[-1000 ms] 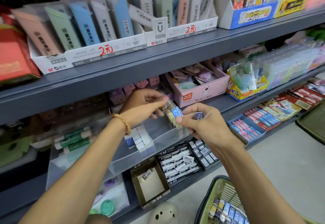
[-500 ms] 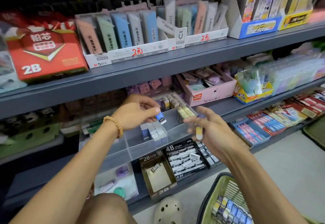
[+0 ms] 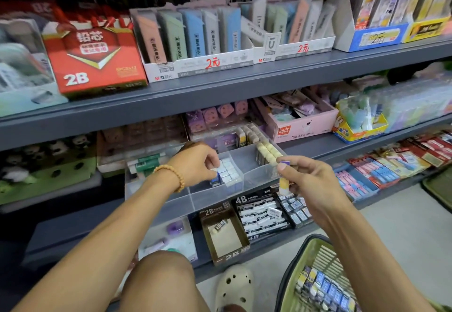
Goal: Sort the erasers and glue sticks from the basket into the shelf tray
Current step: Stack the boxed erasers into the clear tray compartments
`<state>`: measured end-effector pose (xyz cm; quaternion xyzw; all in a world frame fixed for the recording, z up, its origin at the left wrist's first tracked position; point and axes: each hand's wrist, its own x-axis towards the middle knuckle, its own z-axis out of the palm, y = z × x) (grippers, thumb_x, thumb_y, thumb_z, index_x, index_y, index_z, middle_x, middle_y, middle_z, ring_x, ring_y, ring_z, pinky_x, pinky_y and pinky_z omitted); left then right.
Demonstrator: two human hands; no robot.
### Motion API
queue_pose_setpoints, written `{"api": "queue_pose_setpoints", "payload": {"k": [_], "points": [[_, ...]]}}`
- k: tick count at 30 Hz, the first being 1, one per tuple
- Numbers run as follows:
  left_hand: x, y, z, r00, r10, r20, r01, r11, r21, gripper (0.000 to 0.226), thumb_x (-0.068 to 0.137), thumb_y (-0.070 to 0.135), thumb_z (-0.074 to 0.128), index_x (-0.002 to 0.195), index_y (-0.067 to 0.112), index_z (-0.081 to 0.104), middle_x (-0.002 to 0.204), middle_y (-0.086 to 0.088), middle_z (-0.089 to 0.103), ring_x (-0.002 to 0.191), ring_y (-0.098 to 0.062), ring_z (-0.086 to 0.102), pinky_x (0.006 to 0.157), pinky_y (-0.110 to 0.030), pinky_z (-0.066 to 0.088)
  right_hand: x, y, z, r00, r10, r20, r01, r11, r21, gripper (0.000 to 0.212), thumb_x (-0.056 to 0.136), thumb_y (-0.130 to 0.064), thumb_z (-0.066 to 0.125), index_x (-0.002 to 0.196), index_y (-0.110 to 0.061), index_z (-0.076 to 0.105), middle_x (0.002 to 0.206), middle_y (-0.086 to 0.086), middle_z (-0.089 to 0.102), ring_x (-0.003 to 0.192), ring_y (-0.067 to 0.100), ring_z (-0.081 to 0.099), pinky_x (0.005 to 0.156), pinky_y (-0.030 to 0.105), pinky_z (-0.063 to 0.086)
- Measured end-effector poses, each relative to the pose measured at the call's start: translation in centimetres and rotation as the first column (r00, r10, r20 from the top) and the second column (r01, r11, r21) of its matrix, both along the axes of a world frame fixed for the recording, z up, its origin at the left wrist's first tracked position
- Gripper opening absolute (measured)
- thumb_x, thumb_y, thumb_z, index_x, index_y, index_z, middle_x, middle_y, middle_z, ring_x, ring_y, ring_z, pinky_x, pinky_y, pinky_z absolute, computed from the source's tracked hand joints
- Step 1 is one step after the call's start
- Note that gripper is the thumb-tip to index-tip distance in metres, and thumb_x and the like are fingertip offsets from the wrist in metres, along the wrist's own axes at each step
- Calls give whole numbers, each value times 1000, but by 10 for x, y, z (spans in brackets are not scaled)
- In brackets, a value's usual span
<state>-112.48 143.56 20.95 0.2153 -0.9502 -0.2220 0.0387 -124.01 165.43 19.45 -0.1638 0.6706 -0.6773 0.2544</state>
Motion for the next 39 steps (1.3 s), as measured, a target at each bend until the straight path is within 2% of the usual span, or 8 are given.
{"api": "queue_pose_setpoints", "payload": {"k": [4,9,12,15,20,31,35,39], "points": [[-1,2,-8,1000,10,18,-10,1000,-7,21,77,12,76,81,28,63,81,10,63,71,-5,58,65,-18,48,4,-1,3,996,-16,86,25,995,-97,5,84,-1,73,87,-5,70,65,7,68,53,12,56,50,20,47],[2,1,-7,999,12,39,-12,1000,-19,19,76,18,78,85,28,64,83,11,63,75,-6,61,70,-22,51,14,-2,6,977,28,210,16,978,-206,9,81,5,71,85,-1,66,75,11,73,68,19,72,64,21,59],[7,4,7,994,53,-97,-52,999,11,4,86,24,68,83,27,67,83,14,67,72,-5,64,72,-23,52,20,-1,7,977,40,212,4,979,-204,10,80,4,72,86,-3,68,82,15,75,72,21,74,63,21,58],[9,31,22,944,131,-302,-30,948,318,17,96,23,58,87,14,70,80,2,70,62,-10,69,57,-26,54,26,3,8,980,24,198,19,977,-214,11,79,0,74,88,-5,70,86,17,76,74,21,74,60,20,56],[7,88,15,934,88,-345,168,745,645,7,85,7,71,90,12,70,76,-7,69,62,-18,67,49,-20,50,35,16,8,983,-2,186,52,962,-269,15,74,-3,75,89,-4,71,78,13,72,66,16,68,58,22,55],[13,188,-94,938,271,-218,29,565,825,8,88,4,66,92,11,68,71,-6,66,62,-12,64,48,-17,45,43,157,-94,889,-382,254,371,924,92,11,96,-16,61,97,-10,71,92,10,74,78,17,66,71,28,49],[4,209,-162,926,351,-141,-103,593,799,19,89,2,64,81,19,66,72,-6,65,73,-23,61,54,-19,45,54,208,-146,827,-476,300,423,877,227,14,98,-10,56,89,-11,67,86,9,69,73,18,60,66,29,44],[-17,217,-204,891,417,-182,-169,675,718,9,89,2,64,88,11,65,81,0,64,78,-14,57,64,-5,42,55,238,-193,808,-509,296,410,848,337,17,98,-10,56,86,-14,66,81,4,66,68,13,56,65,28,42]]}}
